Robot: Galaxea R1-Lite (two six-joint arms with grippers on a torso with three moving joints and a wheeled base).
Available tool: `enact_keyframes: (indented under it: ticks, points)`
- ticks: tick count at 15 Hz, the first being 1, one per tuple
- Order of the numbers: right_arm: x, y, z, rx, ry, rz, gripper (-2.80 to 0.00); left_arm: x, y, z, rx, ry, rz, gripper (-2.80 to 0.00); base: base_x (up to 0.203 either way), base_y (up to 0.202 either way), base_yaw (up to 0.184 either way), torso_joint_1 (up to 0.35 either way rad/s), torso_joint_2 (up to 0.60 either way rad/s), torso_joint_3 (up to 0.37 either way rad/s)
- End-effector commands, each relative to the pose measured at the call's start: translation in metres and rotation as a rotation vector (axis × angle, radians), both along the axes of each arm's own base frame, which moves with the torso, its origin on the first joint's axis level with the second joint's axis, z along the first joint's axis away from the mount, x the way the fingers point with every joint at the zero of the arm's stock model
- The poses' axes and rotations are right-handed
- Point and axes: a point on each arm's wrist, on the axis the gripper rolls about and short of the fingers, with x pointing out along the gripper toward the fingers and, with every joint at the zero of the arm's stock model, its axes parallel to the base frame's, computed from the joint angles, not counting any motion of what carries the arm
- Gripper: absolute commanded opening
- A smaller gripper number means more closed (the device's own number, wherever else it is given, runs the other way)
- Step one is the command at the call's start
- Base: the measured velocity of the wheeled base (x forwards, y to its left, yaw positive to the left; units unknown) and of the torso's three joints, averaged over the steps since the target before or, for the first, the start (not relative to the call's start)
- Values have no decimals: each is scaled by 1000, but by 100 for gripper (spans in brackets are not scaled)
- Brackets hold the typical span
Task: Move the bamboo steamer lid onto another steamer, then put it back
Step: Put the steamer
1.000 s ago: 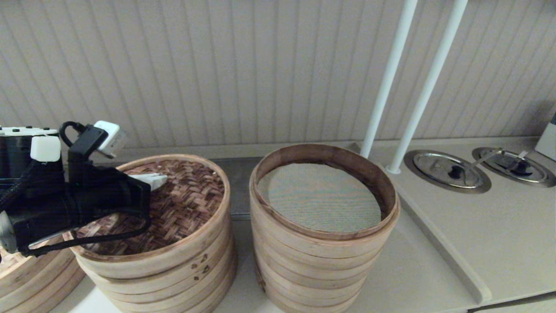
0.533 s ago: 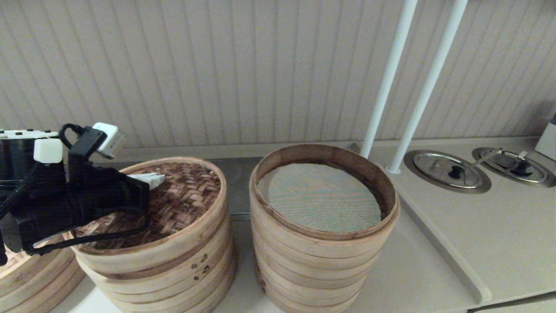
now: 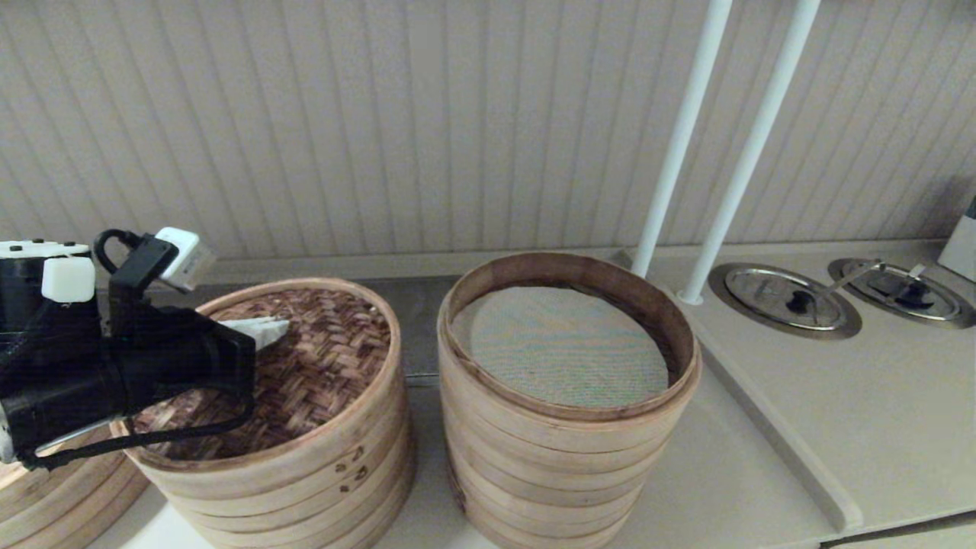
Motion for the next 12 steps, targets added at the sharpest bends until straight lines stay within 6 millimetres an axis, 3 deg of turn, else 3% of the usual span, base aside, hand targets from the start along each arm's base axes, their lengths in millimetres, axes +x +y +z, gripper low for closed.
enact_keyframes:
  ticks: [1, 12]
  points:
    - [0, 0, -1, 0, 4, -1, -280, -4, 1, 4, -6, -11, -8, -280, 0, 0, 0, 0, 0, 0]
    - [0, 0, -1, 0, 4, -1, -280, 0, 0, -6, 2, 30, -9, -280, 0, 0, 0, 0, 0, 0]
